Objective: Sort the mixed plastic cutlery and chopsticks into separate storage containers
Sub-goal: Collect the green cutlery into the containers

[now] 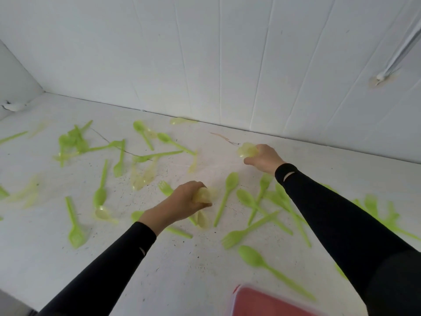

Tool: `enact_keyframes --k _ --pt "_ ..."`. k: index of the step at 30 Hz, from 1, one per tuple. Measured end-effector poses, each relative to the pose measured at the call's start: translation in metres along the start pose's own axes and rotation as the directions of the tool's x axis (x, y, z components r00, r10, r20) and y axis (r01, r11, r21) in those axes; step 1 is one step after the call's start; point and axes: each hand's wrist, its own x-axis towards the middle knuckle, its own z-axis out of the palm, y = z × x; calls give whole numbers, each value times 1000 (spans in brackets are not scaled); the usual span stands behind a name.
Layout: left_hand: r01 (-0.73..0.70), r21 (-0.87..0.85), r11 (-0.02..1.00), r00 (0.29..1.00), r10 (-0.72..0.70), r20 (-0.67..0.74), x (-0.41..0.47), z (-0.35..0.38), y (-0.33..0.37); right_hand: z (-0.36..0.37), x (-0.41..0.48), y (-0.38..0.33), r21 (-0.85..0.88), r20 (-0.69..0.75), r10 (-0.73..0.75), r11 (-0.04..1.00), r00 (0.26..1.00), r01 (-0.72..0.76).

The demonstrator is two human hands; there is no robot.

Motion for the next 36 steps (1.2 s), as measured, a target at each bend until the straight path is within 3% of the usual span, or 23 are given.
enact_keyframes --k 3,6,8,11,14,17,19,22,26,28,31,33,36 --pt "-40 28 999 988 35 150 -1 4 -8 8 15 -1 -304 -161 -147 948 976 93" --pt "-109 112 988 970 81 231 0 9 -13 12 25 4 -434 -66 -243 880 968 192" --pt "-122 197 973 974 80 210 1 12 -13 14 26 8 -481 -14 -244 852 970 208" --pt "-129 311 942 987 92 128 0 14 -10 20 22 14 -587 -64 -262 790 963 176" --pt "-133 274 952 991 136 8 0 9 -3 22 16 21 -584 -83 -171 807 982 91" --pt "-165 170 972 966 193 -171 5 -2 15 8 8 26 -371 -48 -58 928 997 36" --pt "-196 138 971 936 227 -268 9 -6 37 -2 -4 31 -333 -29 -66 942 997 52" --pt "-153 -38 988 920 128 -372 15 -3 70 -13 -30 40 -301 -42 -67 952 997 51" --pt "-71 -482 874 959 -73 -273 21 18 110 -37 -87 43 162 -162 -48 984 986 75" --pt "-40 -481 876 963 -94 -252 22 38 133 -50 -121 53 444 -176 -1 893 984 81" --pt "-47 -413 910 961 -71 -266 24 69 168 -64 -166 72 665 -160 44 743 986 75" --pt "-41 -585 810 986 -60 -153 24 86 186 -64 -183 86 725 -152 85 686 985 53" --pt "5 -824 567 994 88 67 18 112 200 -61 -196 102 749 -171 155 662 973 26"
